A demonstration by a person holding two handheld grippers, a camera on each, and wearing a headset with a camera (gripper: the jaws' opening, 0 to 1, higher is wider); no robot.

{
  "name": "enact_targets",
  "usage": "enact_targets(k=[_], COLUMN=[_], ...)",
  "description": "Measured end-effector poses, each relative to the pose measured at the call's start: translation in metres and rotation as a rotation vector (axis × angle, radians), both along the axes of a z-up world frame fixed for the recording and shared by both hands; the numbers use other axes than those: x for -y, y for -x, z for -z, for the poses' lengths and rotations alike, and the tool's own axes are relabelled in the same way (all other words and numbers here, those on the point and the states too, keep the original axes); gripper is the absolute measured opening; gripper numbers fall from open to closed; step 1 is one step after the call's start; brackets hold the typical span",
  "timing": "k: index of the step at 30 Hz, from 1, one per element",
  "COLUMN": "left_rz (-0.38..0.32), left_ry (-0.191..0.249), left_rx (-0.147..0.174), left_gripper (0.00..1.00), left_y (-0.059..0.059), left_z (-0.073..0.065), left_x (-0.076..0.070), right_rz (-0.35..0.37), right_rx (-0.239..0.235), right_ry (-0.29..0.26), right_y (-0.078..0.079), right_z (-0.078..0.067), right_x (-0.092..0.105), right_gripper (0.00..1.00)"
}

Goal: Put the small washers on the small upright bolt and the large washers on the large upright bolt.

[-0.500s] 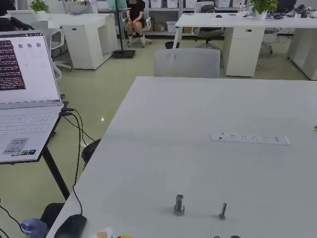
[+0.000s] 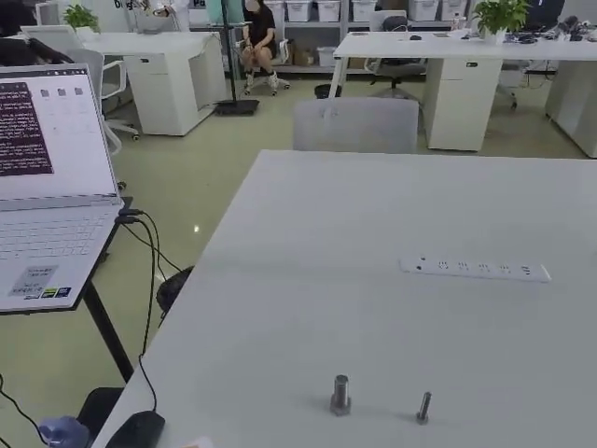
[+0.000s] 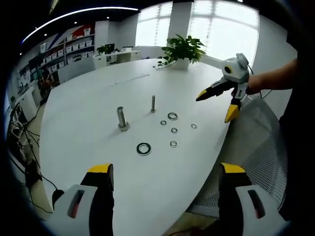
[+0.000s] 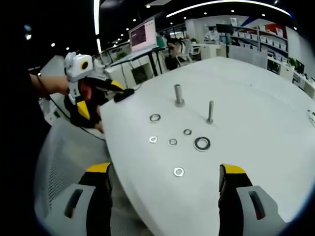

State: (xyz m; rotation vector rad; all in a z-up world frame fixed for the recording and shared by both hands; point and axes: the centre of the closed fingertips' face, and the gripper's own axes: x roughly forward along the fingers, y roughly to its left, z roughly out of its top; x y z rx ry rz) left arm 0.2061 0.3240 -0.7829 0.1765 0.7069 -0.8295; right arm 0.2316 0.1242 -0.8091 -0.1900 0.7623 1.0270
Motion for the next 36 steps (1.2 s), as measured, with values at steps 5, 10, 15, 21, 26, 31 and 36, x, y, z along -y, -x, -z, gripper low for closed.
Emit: enact_targets(k=[5, 10, 15, 21, 26, 31, 36], left_rz=[0.003, 0.007, 0.003, -0.007, -0.004, -0.004, -0.006], left_ry=[-0.006, -0.008, -0.006, -0.004, -0.007, 0.001, 0.003], left_rx=[-0.002, -0.005, -0.001, 0.002, 0.001, 0.001, 0.002], left_gripper=[0.88, 0.88, 0.88, 0.87, 0.86, 0.85, 0.85], left_y=[0.000, 0.001, -0.001, 0.000, 0.002, 0.003, 0.002], left_z=[0.002, 0.004, 0.003, 0.003, 0.004, 0.003, 0.002], left_x=[0.000, 0.002, 0.002, 0.001, 0.002, 0.004, 0.005], right_rz=[-0.016, -0.047, -0.061, -0.093, -0.108, -0.124, -0.160], right_rx=[0.009, 0.011, 0.016, 0.013, 0.013, 0.008, 0.013], right_ry=[0.016, 0.053, 0.061, 0.093, 0.122, 0.153, 0.195], right_y=[-0.007, -0.012, -0.018, -0.024, -0.031, -0.037, -0.044], right_z=[-0.002, 0.000, -0.001, 0.002, 0.003, 0.007, 0.012], right_x=[-0.001, 0.000, -0.002, -0.004, -0.002, 0.000, 0.000], right_gripper=[0.90, 0.83, 0.83, 0.79, 0.76, 0.72, 0.69])
